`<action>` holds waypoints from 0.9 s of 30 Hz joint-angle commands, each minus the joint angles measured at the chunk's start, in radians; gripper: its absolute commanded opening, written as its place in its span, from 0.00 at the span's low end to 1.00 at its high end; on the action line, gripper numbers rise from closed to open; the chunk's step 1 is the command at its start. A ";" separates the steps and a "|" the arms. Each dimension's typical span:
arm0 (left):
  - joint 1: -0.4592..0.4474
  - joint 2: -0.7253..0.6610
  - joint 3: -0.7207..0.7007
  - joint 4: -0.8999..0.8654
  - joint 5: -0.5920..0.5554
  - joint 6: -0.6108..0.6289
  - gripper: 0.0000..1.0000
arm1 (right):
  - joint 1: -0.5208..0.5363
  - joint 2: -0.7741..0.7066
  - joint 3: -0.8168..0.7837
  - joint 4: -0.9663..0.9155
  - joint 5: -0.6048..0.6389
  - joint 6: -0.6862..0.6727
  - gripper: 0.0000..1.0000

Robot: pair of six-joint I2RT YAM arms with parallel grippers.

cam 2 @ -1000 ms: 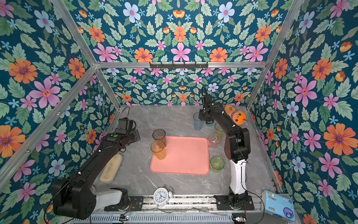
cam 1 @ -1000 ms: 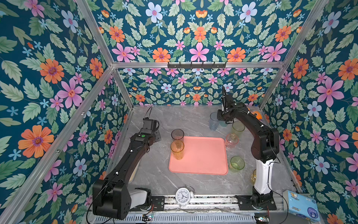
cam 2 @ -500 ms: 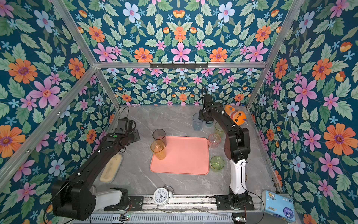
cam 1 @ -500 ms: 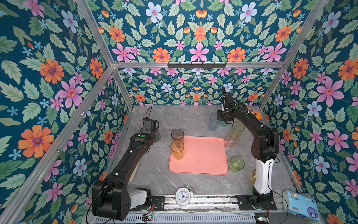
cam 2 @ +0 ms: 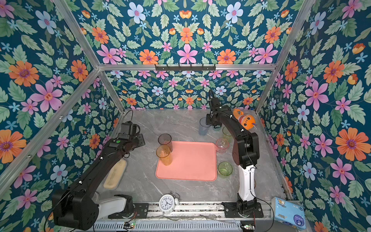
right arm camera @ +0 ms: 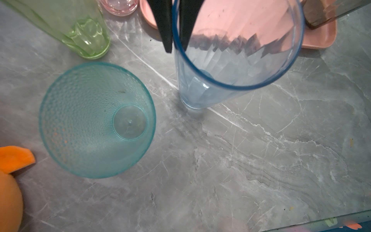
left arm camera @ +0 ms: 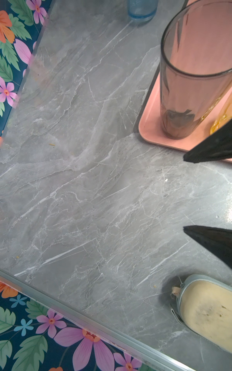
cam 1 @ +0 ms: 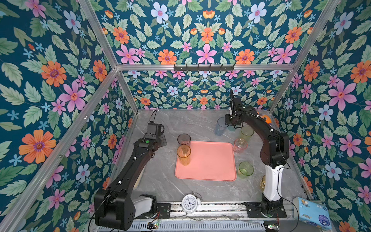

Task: Place the glasses into the tray
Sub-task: Pick up the glass from the top-center of the table, then place the glass on the tray.

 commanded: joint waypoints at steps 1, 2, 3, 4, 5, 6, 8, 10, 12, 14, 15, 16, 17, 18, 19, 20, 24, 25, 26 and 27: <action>0.001 -0.006 0.001 -0.003 -0.001 0.000 0.54 | 0.005 -0.039 0.002 -0.022 -0.025 0.002 0.00; 0.001 -0.008 0.001 -0.003 -0.001 0.000 0.54 | 0.010 -0.050 0.002 -0.028 -0.025 0.001 0.00; 0.001 -0.008 0.001 -0.003 -0.002 0.000 0.54 | 0.013 -0.063 0.003 -0.038 -0.030 0.000 0.00; 0.001 -0.009 0.002 -0.001 -0.001 0.000 0.54 | 0.018 -0.075 0.004 -0.045 -0.031 -0.001 0.00; 0.002 -0.009 0.002 -0.001 -0.002 0.000 0.54 | 0.024 -0.092 0.001 -0.053 -0.034 -0.001 0.00; 0.003 -0.009 0.002 -0.001 -0.002 0.000 0.54 | 0.032 -0.110 -0.003 -0.057 -0.036 -0.001 0.00; 0.004 -0.009 0.002 0.000 -0.003 0.000 0.54 | 0.047 -0.142 -0.007 -0.072 -0.034 -0.003 0.00; 0.004 -0.009 0.004 0.002 -0.006 0.002 0.54 | 0.064 -0.170 -0.006 -0.090 -0.033 -0.007 0.00; 0.006 -0.008 0.005 0.003 -0.005 0.006 0.54 | 0.088 -0.198 -0.006 -0.114 -0.029 -0.012 0.00; 0.010 -0.005 0.008 0.003 -0.006 0.009 0.54 | 0.114 -0.221 -0.009 -0.134 -0.023 -0.018 0.00; 0.011 -0.005 0.010 0.003 -0.006 0.010 0.54 | 0.126 -0.234 -0.016 -0.144 -0.024 -0.018 0.00; 0.012 -0.003 0.012 0.005 -0.004 0.011 0.54 | 0.138 -0.245 -0.021 -0.152 -0.025 -0.020 0.00; 0.014 -0.002 0.015 0.006 -0.003 0.011 0.54 | 0.150 -0.259 -0.028 -0.158 -0.029 -0.021 0.00; 0.016 0.000 0.018 0.008 -0.003 0.011 0.55 | 0.161 -0.273 -0.037 -0.170 -0.029 -0.021 0.00; 0.018 0.002 0.020 0.008 -0.002 0.011 0.56 | 0.172 -0.284 -0.044 -0.177 -0.028 -0.021 0.00; 0.020 0.006 0.024 0.008 -0.001 0.011 0.57 | 0.185 -0.300 -0.054 -0.184 -0.030 -0.021 0.00; 0.027 0.017 0.028 0.016 -0.003 0.009 0.62 | 0.245 -0.356 -0.101 -0.202 -0.018 -0.021 0.00; 0.029 0.020 0.030 0.018 -0.002 0.010 0.64 | 0.260 -0.367 -0.107 -0.209 -0.013 -0.022 0.00; 0.032 0.025 0.032 0.020 -0.001 0.009 0.65 | 0.279 -0.376 -0.113 -0.218 -0.009 -0.023 0.00; 0.035 0.031 0.035 0.023 -0.001 0.009 0.66 | 0.298 -0.384 -0.120 -0.227 0.000 -0.023 0.00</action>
